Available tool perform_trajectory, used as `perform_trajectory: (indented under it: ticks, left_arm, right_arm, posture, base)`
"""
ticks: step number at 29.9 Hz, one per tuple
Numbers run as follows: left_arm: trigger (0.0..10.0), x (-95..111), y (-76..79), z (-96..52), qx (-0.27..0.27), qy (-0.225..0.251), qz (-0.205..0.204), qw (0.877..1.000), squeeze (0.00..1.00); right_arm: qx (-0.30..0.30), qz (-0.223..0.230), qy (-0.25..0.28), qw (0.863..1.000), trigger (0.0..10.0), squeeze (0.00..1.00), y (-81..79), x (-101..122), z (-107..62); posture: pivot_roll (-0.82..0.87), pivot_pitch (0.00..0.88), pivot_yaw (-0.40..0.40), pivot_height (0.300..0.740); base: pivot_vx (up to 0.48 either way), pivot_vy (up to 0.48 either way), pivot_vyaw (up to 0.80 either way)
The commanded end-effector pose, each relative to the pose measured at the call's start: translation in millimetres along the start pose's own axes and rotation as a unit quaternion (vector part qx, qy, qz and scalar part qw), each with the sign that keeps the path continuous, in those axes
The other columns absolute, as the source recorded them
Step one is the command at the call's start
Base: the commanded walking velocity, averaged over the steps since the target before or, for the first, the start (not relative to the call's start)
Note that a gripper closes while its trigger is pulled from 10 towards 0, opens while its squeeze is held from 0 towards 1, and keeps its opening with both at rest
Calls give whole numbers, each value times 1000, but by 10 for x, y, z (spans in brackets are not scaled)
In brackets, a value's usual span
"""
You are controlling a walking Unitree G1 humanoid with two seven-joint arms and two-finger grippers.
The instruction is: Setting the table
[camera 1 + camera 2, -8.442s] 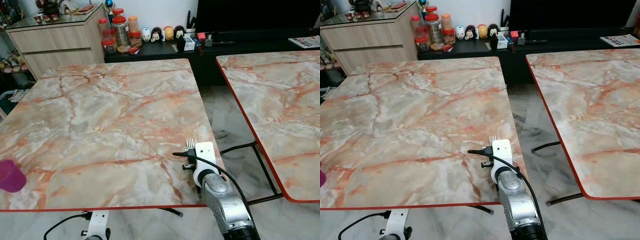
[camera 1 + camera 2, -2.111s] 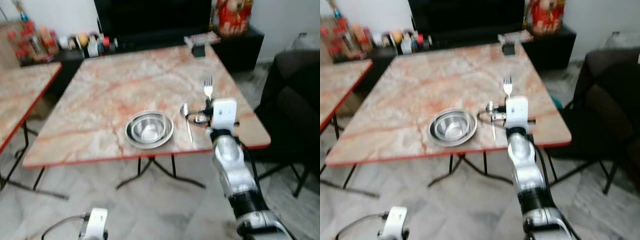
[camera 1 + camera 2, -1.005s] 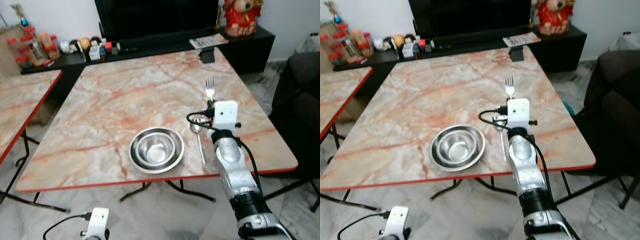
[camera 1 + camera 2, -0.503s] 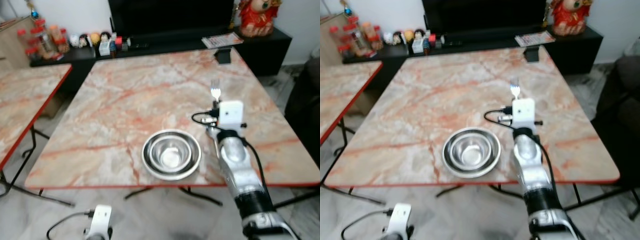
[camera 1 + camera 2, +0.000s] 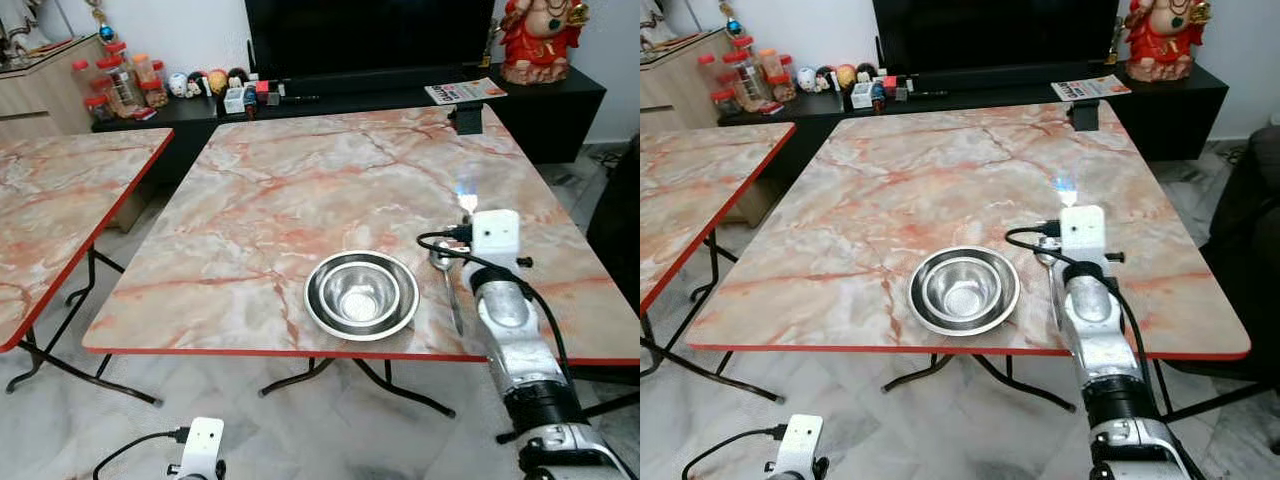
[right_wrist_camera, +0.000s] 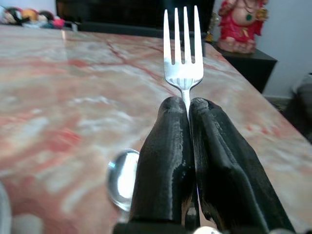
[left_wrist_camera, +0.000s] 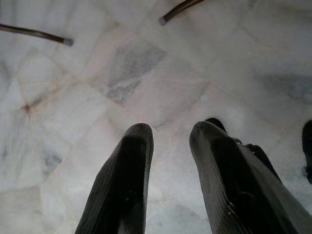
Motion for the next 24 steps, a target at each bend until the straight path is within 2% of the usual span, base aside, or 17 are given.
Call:
perform_trajectory:
  ticks: [1,4,6,11,15,24]
  left_arm:
    - [10000,-13,-32,0,0,-4,1,1000,0]
    - [10000,-14,-31,0,-1,-5,2,1000,0]
    - [10000,-16,-29,0,-1,-5,2,1000,0]
    - [10000,-5,-29,2,-2,-4,2,1000,0]
    - [10000,-3,-31,3,-1,-4,4,1000,0]
    - [10000,-1,-41,3,-1,-5,6,1000,0]
  right_arm:
    - [-7,2,-10,1000,10000,0,65,-17,22]
    - [-10,11,-26,1000,10000,0,146,-75,30]
    - [-13,26,-48,998,10000,0,192,-190,19]
    - [-18,46,-69,996,10000,0,241,-300,3]
    - [5,66,-88,994,10000,0,193,-369,7]
    - [21,64,-94,993,10000,0,133,-392,23]
  posture:
    - [-218,0,104,740]
    - [-218,0,105,740]
    - [-218,0,105,740]
    - [-215,0,107,740]
    - [-215,0,107,740]
    - [-211,0,108,740]
  base:
    - [0,0,0]
    - [0,0,0]
    - [0,0,0]
    - [0,0,0]
    - [0,0,0]
    - [0,0,0]
Point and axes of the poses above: a point about 5 cm out from each wrist's last joint towards the gripper, its own z axis pointing out of the wrist towards the gripper, its own x axis along the axis of the wrist's last joint, y = z × x, the point moved 3 cm from there along z, pointing out of the wrist towards the gripper, and after that the axes turned 10 degrees about z, right-handed, at the moved point
